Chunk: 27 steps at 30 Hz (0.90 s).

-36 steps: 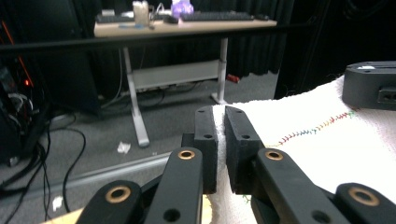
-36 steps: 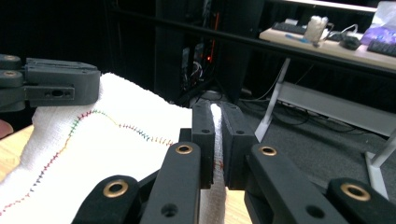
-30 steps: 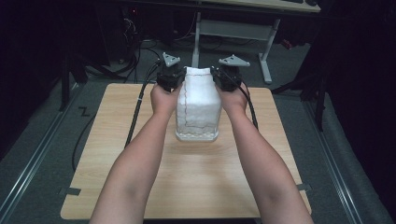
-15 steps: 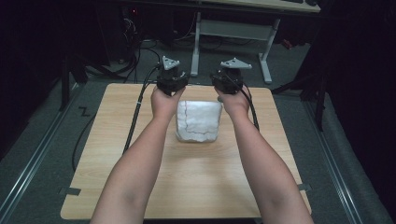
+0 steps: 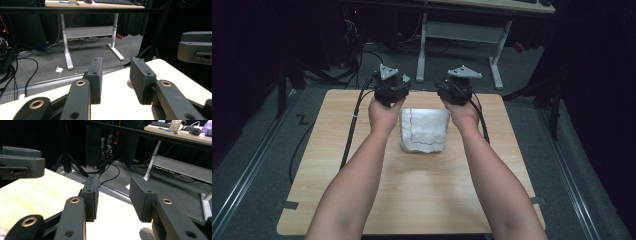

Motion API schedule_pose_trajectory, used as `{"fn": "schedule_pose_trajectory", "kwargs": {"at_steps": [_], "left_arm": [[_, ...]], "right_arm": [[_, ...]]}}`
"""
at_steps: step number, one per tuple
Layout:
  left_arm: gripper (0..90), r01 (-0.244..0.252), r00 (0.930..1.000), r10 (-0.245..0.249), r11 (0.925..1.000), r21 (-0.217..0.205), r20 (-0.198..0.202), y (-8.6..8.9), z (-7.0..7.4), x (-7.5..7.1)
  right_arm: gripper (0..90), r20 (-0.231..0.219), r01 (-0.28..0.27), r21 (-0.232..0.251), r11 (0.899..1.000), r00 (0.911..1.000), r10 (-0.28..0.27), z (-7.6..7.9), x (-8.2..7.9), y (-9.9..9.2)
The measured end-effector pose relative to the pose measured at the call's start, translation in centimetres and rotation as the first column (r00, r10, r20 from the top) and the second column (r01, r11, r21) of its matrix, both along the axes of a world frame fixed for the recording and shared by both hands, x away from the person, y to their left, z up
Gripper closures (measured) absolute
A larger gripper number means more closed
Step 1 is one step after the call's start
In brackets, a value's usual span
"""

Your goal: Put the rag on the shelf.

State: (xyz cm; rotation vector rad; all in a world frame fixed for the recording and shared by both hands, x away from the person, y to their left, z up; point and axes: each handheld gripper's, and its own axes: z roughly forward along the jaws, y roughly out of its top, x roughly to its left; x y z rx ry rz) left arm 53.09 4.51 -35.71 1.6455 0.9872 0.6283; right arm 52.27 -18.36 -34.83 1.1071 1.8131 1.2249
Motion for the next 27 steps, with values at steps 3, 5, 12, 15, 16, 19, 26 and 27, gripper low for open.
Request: {"fn": "schedule_pose_trajectory", "kwargs": {"at_steps": [3,5,12,15,16,19,26,27], "left_arm": [[63.0,0.006,1.0,-0.006,1.0,-0.005,0.0,0.3,0.0,-0.5],[62.7,0.01,0.9999,-0.01,0.9999,-0.007,0.012,0.4,0.0,-0.8],[61.1,0.011,0.9999,-0.011,0.9998,-0.014,-0.004,1.0,-0.4,-1.6],[60.2,0.018,0.9998,-0.018,0.9997,-0.016,-0.003,1.3,-0.5,-2.0],[59.5,0.022,0.9997,-0.022,0.9996,-0.017,-0.009,1.4,-0.5,-2.2],[58.8,0.031,0.9995,-0.031,0.9994,-0.017,0.004,1.9,-0.2,-3.3],[57.3,0.042,0.9989,-0.041,0.9991,-0.011,0.02,3.2,-0.4,-5.6],[57.0,0.042,0.9989,-0.041,0.9991,-0.011,0.02,3.2,-0.4,-5.6]], "right_arm": [[58.3,-0.005,0.002,-0.008,1.0,1.0,-0.002,-0.2,-0.4,0.0],[58.0,-0.008,-0.001,-0.008,1.0,1.0,0.001,-0.3,-0.7,-0.1],[56.7,-0.003,-0.002,-0.004,1.0,1.0,0.002,-0.6,-1.9,-0.8],[56.2,0.003,-0.003,-0.003,1.0,1.0,0.003,-0.6,-2.5,-1.2],[55.9,0.005,-0.004,-0.003,1.0,1.0,0.004,-0.6,-2.7,-1.3],[55.7,0.011,-0.012,-0.001,1.0,0.9999,0.012,-0.6,-3.5,-1.6],[55.3,0.034,-0.018,-0.026,1.0,0.9993,0.019,-1.1,-5.7,-2.0],[55.3,0.036,-0.018,-0.03,0.999,0.9992,0.02,-1.2,-6.0,-2.1]]}}
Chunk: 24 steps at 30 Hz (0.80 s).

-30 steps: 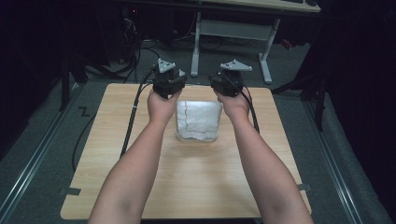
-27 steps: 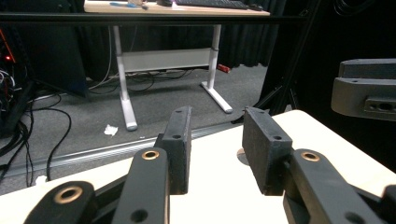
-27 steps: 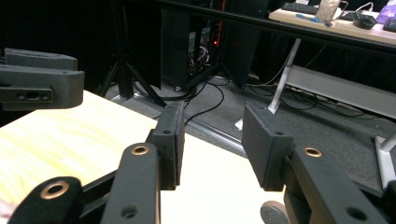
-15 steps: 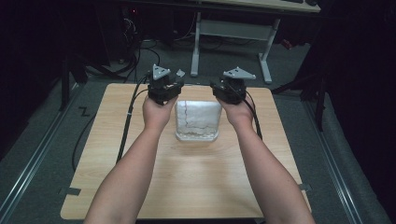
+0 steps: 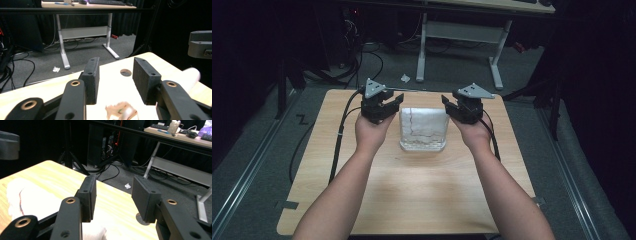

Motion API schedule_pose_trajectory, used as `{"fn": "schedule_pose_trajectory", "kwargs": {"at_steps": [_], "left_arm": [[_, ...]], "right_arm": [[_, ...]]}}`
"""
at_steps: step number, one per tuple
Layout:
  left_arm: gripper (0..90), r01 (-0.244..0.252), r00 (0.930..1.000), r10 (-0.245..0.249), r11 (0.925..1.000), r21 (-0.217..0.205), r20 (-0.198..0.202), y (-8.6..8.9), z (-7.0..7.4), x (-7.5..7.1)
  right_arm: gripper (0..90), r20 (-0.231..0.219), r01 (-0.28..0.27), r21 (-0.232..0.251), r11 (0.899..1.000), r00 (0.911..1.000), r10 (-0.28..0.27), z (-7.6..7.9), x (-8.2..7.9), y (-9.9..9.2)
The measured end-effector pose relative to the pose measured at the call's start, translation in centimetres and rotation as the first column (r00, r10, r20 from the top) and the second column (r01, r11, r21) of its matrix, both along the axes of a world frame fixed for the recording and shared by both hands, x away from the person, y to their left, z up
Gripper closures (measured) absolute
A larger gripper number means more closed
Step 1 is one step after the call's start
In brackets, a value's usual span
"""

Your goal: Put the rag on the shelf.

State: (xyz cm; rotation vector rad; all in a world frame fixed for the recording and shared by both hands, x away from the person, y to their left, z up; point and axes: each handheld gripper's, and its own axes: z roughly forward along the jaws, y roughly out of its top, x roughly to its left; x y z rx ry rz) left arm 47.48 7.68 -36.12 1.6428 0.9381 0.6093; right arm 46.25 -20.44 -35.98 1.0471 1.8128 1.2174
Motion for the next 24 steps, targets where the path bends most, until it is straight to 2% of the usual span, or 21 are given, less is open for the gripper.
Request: {"fn": "schedule_pose_trajectory", "kwargs": {"at_steps": [3,4,7,13,18,22,23,24], "left_arm": [[56.1,0.015,0.9999,-0.015,0.9999,0.0,0.002,1.0,-0.4,-1.3],[55.6,0.015,0.9999,-0.015,0.9999,0.0,0.002,1.0,-0.4,-1.3],[53.9,0.023,0.9996,-0.022,0.9994,0.025,-0.019,2.0,-0.9,-2.6],[50.6,0.047,0.9987,-0.045,0.9974,0.056,-0.025,4.0,-2.2,-5.2],[49.1,0.068,0.9948,-0.061,0.9947,0.077,-0.082,5.4,-5.0,-6.9],[47.9,0.094,0.9851,-0.078,0.9905,0.1,-0.153,5.8,-8.2,-8.0],[47.4,0.094,0.9851,-0.078,0.9905,0.1,-0.153,5.8,-8.2,-8.0],[47.1,0.115,0.9757,-0.089,0.9863,0.119,-0.2,5.8,-10.0,-8.6]], "right_arm": [[55.0,-0.004,-0.005,-0.003,1.0,1.0,0.005,-0.3,-0.8,-0.3],[55.0,-0.004,-0.005,-0.003,1.0,1.0,0.005,-0.3,-0.8,-0.3],[53.9,-0.019,-0.016,-0.017,1.0,0.9997,0.015,-0.8,-2.0,-0.6],[53.5,-0.032,-0.017,-0.044,0.999,0.9994,0.016,-2.0,-4.3,-1.6],[53.5,-0.067,-0.024,-0.051,0.998,0.9975,0.021,-3.8,-5.9,-2.4],[52.9,-0.085,-0.033,-0.074,0.997,0.996,0.027,-5.4,-7.0,-2.6],[52.9,-0.085,-0.033,-0.074,0.997,0.996,0.027,-5.4,-7.0,-2.6],[51.9,-0.109,-0.036,-0.085,0.996,0.9937,0.027,-6.5,-7.6,-2.6]]}}
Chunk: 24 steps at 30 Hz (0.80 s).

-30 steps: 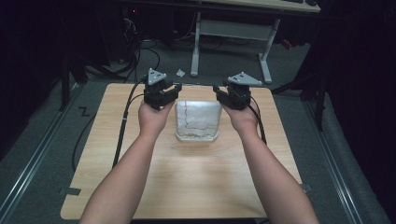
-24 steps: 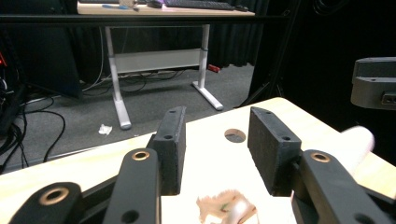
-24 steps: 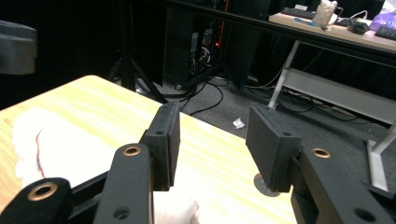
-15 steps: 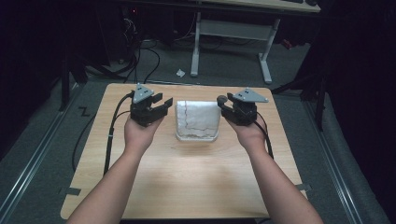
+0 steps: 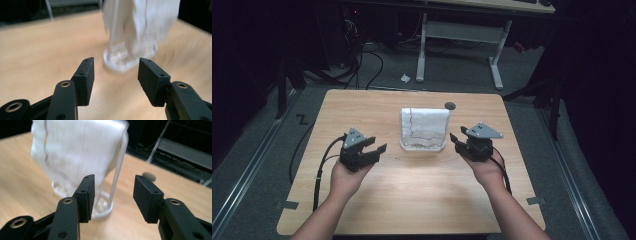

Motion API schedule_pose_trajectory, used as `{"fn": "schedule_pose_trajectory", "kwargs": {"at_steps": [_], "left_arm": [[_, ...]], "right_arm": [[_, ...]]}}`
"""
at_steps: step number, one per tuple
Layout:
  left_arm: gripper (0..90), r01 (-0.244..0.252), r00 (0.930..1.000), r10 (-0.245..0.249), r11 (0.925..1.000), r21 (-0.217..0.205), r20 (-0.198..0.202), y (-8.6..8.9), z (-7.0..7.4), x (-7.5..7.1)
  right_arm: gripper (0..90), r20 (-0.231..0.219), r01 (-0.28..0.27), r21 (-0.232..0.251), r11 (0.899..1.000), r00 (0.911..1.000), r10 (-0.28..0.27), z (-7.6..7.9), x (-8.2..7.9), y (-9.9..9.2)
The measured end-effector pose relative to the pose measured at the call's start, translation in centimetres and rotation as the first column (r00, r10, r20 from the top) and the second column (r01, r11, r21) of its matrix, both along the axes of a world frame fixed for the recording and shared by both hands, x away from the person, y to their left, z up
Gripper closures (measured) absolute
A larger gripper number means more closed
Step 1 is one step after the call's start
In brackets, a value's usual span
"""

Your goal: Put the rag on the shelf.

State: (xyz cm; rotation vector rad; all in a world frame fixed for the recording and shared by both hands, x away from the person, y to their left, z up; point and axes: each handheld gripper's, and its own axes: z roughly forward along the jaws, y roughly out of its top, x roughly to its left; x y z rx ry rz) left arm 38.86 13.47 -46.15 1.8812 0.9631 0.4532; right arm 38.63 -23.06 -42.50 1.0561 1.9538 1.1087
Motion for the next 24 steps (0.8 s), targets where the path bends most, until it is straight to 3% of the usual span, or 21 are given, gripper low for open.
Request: {"fn": "schedule_pose_trajectory", "kwargs": {"at_steps": [3,5,8,10,11,12,13,15,17,18,24], "left_arm": [[46.0,0.023,0.9989,-0.021,0.9978,0.062,-0.043,-0.2,-2.6,-1.3],[45.2,0.029,0.9984,-0.026,0.997,0.071,-0.05,-0.3,-3.3,-1.7],[43.4,0.045,0.9979,-0.041,0.9956,0.082,-0.049,0.4,-6.4,-4.2],[48.7,0.043,0.9972,-0.032,0.986,0.161,-0.068,0.8,-7.1,-5.3],[45.6,0.043,0.9972,-0.032,0.986,0.161,-0.068,0.8,-7.1,-5.3],[43.0,0.063,0.9976,-0.058,0.9867,0.15,-0.04,1.2,-6.4,-5.9],[43.4,0.065,0.9977,-0.063,0.9908,0.119,-0.026,1.4,-6.2,-6.2],[44.0,0.059,0.9967,-0.054,0.9946,0.085,-0.06,1.6,-6.2,-6.0],[44.0,0.068,0.9946,-0.065,0.9967,0.043,-0.081,1.4,-6.3,-5.5],[43.7,0.065,0.9944,-0.06,0.9967,0.049,-0.087,1.4,-6.4,-5.3],[39.6,0.073,0.9916,-0.067,0.9961,0.05,-0.11,1.3,-6.9,-5.2]], "right_arm": [[50.7,-0.037,-0.016,-0.019,1.0,0.9992,0.015,-2.0,-1.1,0.1],[49.8,-0.063,-0.025,-0.034,0.999,0.9978,0.023,-3.5,-1.9,0.2],[48.2,-0.11,-0.03,-0.019,0.999,0.9935,0.028,-6.0,-3.3,0.3],[47.6,-0.138,-0.018,-0.003,1.0,0.9903,0.018,-8.0,-4.9,0.2],[50.3,-0.127,-0.009,-0.004,1.0,0.9918,0.008,-9.2,-6.1,-0.1],[52.0,-0.144,-0.023,-0.029,0.999,0.9894,0.019,-10.2,-7.0,-0.3],[44.8,-0.192,-0.057,-0.055,0.997,0.9803,0.045,-10.3,-7.3,-0.3],[49.6,-0.136,-0.04,-0.081,0.996,0.9904,0.028,-10.0,-7.8,-0.9],[48.5,-0.183,-0.013,-0.021,1.0,0.983,0.009,-10.2,-7.4,-1.5],[48.3,-0.203,-0.003,0.001,1.0,0.9791,0.003,-10.3,-7.1,-1.7],[47.4,-0.181,0.009,0.019,1.0,0.9834,-0.005,-10.2,-6.7,-1.9]]}}
